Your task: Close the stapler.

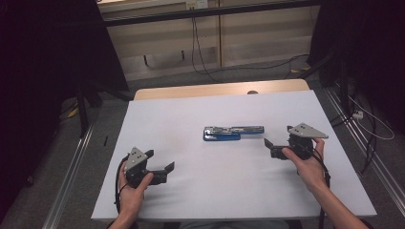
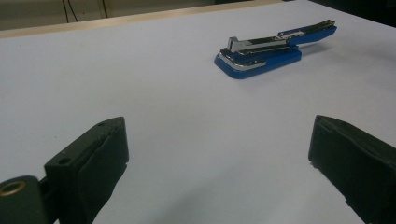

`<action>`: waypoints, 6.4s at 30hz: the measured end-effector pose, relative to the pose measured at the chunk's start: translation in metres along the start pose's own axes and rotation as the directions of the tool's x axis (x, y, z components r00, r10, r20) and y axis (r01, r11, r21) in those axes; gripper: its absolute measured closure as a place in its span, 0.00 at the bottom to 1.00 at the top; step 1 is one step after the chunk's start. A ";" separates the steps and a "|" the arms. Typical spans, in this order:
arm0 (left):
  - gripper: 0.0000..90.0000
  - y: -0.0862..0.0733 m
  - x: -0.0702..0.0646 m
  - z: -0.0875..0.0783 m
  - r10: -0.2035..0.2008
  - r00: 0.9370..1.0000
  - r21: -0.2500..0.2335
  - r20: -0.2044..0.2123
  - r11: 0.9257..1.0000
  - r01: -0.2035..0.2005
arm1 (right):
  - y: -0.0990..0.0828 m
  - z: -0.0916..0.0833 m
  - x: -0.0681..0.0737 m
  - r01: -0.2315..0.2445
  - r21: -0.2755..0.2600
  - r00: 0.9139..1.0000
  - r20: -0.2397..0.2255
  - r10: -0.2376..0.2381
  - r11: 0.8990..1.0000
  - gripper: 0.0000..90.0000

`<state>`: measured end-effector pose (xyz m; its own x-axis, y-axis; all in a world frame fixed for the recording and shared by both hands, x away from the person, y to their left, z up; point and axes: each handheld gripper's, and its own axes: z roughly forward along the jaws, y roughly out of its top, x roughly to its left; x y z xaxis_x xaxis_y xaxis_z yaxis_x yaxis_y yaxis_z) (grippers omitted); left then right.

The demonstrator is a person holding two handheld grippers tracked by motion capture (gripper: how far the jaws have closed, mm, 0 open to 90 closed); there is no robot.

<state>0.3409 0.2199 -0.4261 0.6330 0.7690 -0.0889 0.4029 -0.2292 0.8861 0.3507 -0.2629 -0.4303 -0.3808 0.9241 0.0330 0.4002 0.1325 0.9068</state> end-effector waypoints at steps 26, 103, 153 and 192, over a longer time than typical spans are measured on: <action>0.06 0.012 -0.002 0.016 0.040 0.999 -0.009 -0.014 0.999 -0.040 | -0.007 0.003 0.003 -0.010 -0.031 0.998 -0.066 0.008 0.999 0.39; 1.00 0.066 -0.036 0.165 0.135 0.981 0.093 0.137 0.984 -0.149 | -0.008 0.033 -0.002 0.060 0.101 0.983 -0.178 -0.042 0.993 1.00; 1.00 0.059 -0.036 0.171 0.147 0.981 0.164 0.127 0.972 -0.167 | 0.002 0.062 0.001 0.113 0.318 0.987 -0.141 -0.071 0.941 1.00; 1.00 0.058 -0.040 0.172 0.150 0.982 0.153 0.118 0.974 -0.168 | 0.002 0.073 0.002 0.076 0.276 0.993 -0.111 -0.047 0.958 1.00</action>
<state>0.4529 0.0735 -0.4499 0.7598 0.6501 -0.0076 0.3874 -0.4433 0.8083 0.4118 -0.2350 -0.4590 -0.4891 0.8714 0.0367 0.5847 0.2964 0.7552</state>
